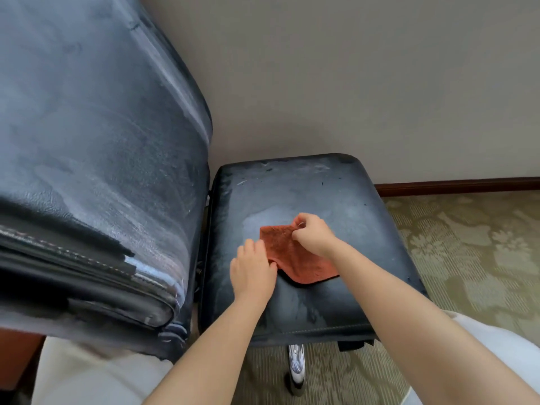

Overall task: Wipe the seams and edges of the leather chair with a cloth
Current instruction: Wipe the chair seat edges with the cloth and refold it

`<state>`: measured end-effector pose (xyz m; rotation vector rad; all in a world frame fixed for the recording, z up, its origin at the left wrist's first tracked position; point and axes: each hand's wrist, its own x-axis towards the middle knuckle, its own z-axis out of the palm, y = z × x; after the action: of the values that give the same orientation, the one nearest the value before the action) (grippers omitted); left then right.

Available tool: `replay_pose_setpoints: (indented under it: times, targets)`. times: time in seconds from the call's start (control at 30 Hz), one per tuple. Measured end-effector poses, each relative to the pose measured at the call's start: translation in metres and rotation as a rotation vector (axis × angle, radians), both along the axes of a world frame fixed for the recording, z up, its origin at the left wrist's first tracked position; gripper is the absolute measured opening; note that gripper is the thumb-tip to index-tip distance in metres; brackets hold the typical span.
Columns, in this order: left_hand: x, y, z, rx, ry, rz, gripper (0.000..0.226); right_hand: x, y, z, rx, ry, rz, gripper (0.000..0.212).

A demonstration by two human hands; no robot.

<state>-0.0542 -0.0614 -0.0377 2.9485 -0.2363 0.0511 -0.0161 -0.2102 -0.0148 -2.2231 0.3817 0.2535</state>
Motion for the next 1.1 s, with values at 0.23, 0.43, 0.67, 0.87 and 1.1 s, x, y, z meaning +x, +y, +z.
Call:
replay_pose_setpoints:
  times: [0.23, 0.43, 0.67, 0.87, 1.1]
  targets:
    - [0.0, -0.009, 0.027, -0.977, 0.512, 0.652, 0.047, -0.007, 0.007, 0.041, 0.521, -0.014, -0.17, 0.029]
    - [-0.006, -0.004, 0.06, -1.32, 0.653, 0.627, 0.033, -0.024, 0.009, 0.053, 0.654, -0.028, -0.301, 0.024]
    - [-0.019, -0.003, 0.08, -1.355, 0.507, 0.496, 0.019, -0.037, 0.002, 0.055, 0.621, -0.046, -0.386, 0.042]
    - [-0.017, 0.007, 0.078, -1.101, 0.574, 0.315, 0.036, -0.041, -0.003, 0.05, 0.615, -0.014, -0.437, 0.04]
    - [0.011, 0.009, 0.053, -0.753, 0.36, 0.276, 0.021, -0.041, -0.018, 0.046, 0.259, 0.111, -0.106, 0.047]
